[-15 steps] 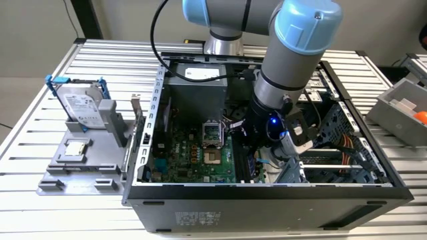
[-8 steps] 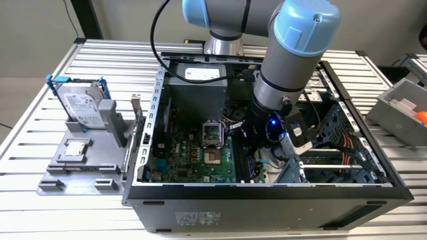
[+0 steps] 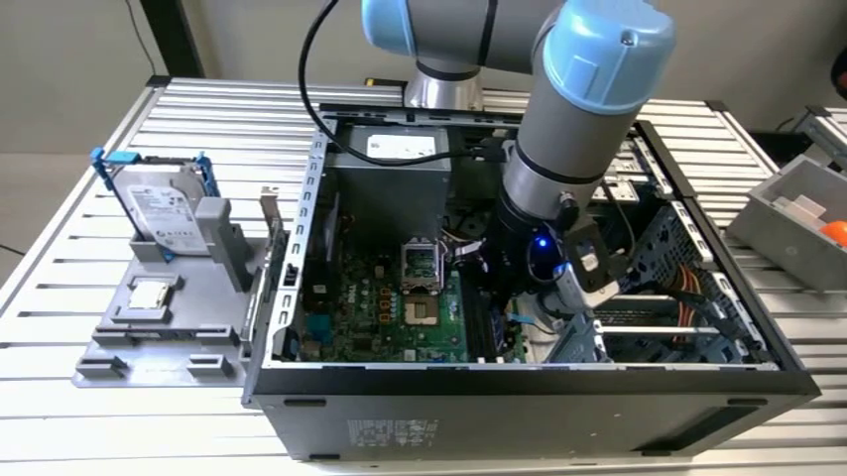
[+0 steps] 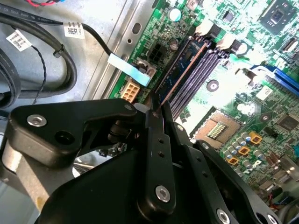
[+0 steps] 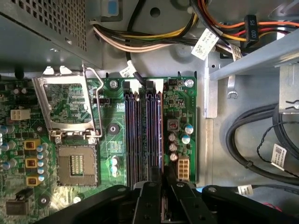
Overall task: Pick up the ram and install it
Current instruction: 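Insert the ram into the slot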
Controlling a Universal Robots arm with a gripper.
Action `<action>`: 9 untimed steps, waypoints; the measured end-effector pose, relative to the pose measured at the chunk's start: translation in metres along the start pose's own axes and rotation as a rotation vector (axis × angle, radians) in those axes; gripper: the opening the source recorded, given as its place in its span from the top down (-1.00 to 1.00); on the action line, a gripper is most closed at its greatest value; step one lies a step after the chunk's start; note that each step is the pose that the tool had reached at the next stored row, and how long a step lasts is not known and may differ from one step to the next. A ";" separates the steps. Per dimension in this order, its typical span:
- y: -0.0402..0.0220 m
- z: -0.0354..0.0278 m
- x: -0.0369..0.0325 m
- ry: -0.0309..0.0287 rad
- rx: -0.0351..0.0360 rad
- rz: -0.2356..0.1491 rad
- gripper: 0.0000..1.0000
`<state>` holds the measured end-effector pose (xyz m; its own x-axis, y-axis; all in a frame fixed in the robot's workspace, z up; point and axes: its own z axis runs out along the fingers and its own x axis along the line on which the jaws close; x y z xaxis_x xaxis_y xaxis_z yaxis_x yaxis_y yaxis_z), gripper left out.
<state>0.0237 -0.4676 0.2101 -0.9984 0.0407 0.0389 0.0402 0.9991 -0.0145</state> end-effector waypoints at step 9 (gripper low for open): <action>-0.0007 -0.0287 0.0012 0.0010 0.0016 0.000 -1.00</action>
<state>0.0235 -0.4679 0.2388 -0.9984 0.0410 0.0398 0.0403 0.9991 -0.0161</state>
